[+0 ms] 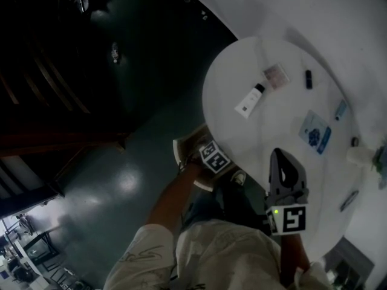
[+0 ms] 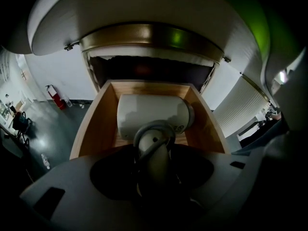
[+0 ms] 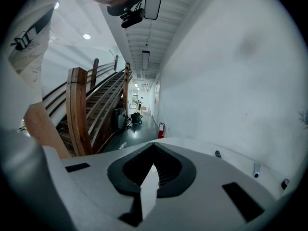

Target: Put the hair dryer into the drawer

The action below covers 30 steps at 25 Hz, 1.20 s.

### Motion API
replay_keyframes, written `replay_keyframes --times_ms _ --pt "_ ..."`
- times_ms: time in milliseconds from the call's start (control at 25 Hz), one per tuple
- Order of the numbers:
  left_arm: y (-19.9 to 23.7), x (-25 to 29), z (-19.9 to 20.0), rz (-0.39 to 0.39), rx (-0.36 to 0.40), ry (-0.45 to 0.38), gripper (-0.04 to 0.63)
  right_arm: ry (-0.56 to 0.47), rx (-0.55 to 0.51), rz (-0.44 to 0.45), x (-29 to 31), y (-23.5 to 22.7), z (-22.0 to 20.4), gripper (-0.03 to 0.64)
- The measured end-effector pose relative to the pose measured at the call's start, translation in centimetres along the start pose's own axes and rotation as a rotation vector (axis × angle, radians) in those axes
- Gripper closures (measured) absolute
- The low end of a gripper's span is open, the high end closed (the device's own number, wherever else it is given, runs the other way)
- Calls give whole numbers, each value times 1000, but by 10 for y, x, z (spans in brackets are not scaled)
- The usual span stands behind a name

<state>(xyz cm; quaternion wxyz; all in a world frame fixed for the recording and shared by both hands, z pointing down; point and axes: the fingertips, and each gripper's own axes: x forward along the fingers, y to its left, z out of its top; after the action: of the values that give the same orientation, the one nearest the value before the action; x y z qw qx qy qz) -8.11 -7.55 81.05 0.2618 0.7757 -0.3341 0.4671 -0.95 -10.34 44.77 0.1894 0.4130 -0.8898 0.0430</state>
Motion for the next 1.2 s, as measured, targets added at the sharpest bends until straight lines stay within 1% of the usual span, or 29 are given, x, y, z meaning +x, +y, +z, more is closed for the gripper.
replay_keyframes --times_ms 320,600,680,840,1000,1200 --pt "-1 2 -10 10 -51 11 364 0 -4 -5 -4 -1 1 612" --pt "0 -7 -10 33 -61 -3 364 -13 -6 7 -4 2 2 612" --pt "4 -13 -8 55 -75 -24 364 -16 -2 8 -4 2 3 612" --pt "13 -31 -7 79 -135 -58 364 -31 2 14 -5 2 7 612" --pt "18 -52 -12 112 -165 -85 364 -64 4 25 -6 3 13 612" --pt "18 -86 3 167 -213 -189 364 -98 12 28 -8 -2 21 612"
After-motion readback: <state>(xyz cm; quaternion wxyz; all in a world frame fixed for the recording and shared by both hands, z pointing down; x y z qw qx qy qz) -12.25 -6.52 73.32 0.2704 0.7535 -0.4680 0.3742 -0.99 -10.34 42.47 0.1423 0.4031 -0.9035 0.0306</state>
